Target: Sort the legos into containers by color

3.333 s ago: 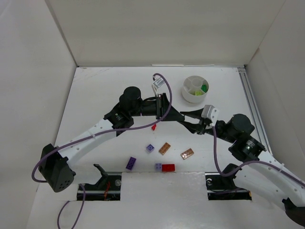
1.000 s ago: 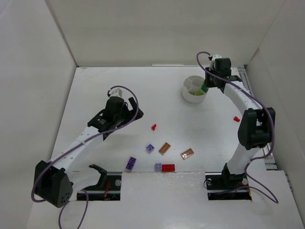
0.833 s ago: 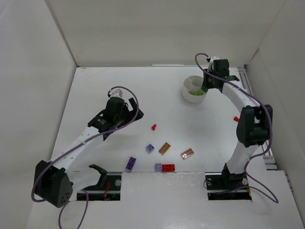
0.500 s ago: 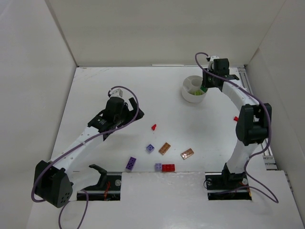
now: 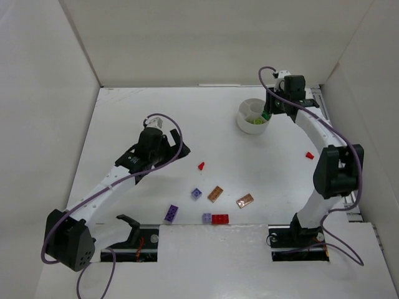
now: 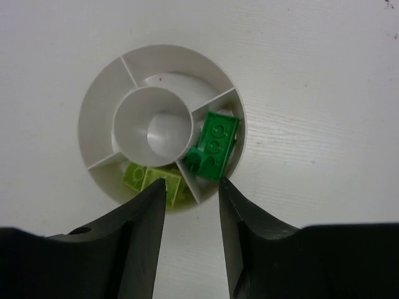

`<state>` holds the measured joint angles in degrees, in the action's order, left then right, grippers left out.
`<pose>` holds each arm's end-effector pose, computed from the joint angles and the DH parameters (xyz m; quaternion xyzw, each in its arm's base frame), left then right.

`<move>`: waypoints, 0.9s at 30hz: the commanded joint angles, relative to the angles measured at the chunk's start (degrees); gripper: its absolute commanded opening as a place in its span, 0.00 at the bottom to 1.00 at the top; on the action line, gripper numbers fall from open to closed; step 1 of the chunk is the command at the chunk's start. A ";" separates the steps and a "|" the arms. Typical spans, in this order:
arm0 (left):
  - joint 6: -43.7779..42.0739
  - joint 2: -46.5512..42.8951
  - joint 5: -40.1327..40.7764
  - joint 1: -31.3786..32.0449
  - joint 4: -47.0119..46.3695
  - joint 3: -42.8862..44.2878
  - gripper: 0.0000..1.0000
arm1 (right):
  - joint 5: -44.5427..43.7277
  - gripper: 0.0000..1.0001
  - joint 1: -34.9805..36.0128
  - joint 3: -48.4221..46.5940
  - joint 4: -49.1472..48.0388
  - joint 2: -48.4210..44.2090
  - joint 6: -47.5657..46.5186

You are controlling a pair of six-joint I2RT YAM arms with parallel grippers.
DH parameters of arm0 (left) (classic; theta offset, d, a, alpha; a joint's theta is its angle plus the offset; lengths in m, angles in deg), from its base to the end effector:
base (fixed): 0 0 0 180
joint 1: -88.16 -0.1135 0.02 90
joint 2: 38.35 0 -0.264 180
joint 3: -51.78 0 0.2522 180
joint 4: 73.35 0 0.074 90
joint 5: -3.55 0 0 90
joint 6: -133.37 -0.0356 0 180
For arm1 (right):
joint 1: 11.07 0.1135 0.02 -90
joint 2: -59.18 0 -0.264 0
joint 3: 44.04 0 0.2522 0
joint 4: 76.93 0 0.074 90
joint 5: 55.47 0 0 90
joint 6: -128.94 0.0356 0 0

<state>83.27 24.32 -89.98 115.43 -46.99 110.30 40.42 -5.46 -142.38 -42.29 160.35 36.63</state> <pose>0.2165 -0.1141 0.2742 -0.0803 0.8642 -0.2966 0.3983 0.4076 0.0437 0.2935 -0.0845 0.8919 0.0588 0.4404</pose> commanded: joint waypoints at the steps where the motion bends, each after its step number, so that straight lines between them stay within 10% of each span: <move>1: -1.58 -0.72 -1.74 -0.20 -1.09 -1.86 1.00 | 0.36 0.45 0.89 3.17 -1.89 -9.74 1.16; 10: -0.17 3.69 6.17 10.43 3.48 -1.16 1.00 | -5.71 1.00 12.82 26.62 -1.65 -32.24 11.09; 27: 13.45 8.95 21.11 32.50 12.10 -3.27 0.95 | -21.97 1.00 31.13 40.72 10.23 -57.40 27.97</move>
<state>94.37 33.13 -73.19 147.51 -36.22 106.41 21.71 25.16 -101.81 -33.06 103.98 61.35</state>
